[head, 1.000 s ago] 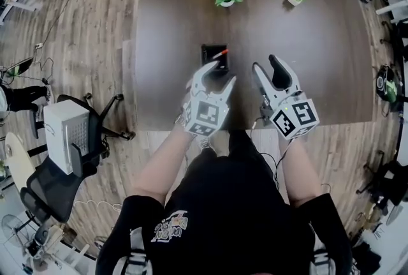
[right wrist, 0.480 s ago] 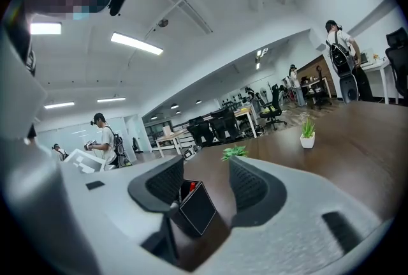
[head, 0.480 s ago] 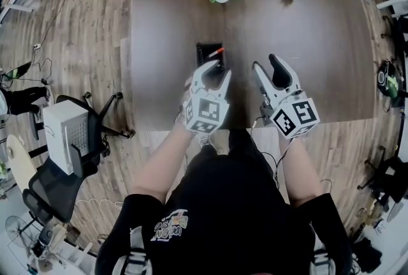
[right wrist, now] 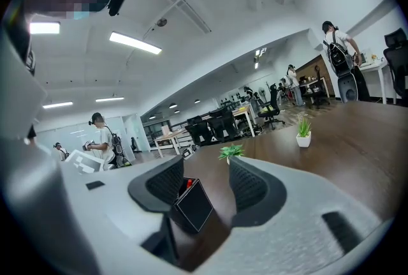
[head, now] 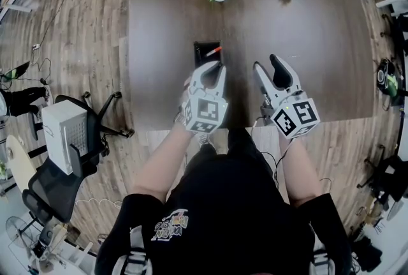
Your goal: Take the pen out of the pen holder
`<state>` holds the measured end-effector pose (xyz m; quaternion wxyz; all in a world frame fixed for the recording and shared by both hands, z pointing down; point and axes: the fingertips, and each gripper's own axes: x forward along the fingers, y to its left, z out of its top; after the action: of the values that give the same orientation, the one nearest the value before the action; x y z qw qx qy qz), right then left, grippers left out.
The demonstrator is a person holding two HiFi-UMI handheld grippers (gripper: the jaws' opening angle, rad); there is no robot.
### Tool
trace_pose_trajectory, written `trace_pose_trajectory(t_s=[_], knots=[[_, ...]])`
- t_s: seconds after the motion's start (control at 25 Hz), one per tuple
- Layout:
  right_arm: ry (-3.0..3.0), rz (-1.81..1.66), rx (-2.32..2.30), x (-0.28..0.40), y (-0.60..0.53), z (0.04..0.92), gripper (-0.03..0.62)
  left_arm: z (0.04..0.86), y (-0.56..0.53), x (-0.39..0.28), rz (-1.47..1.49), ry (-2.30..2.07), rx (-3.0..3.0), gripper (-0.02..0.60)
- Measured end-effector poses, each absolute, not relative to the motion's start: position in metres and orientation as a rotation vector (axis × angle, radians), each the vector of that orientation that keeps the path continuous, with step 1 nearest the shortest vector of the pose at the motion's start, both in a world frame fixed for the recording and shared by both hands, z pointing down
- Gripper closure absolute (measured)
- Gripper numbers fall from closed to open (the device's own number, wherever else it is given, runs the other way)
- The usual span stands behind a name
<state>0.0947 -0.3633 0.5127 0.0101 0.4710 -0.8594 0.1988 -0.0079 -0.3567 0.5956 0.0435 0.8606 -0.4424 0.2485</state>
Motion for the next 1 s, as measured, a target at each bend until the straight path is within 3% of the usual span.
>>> trace_pose_trajectory(t_s=[0.68,0.92,1.0], knots=[[-2.713,0.561,1.474,0.090,-0.353,0.491,0.376,0.552,-0.352,-0.016,0.587,-1.453,2.660,0.545],[-2.754,0.520,1.430,0.077,-0.340,0.473,0.466,0.523,-0.342,-0.028,0.495,-1.500,2.670,0.545],[-2.773,0.499,1.414,0.072,-0.335,0.465,0.540,0.511,-0.340,-0.033,0.451,-1.519,2.679,0.545]])
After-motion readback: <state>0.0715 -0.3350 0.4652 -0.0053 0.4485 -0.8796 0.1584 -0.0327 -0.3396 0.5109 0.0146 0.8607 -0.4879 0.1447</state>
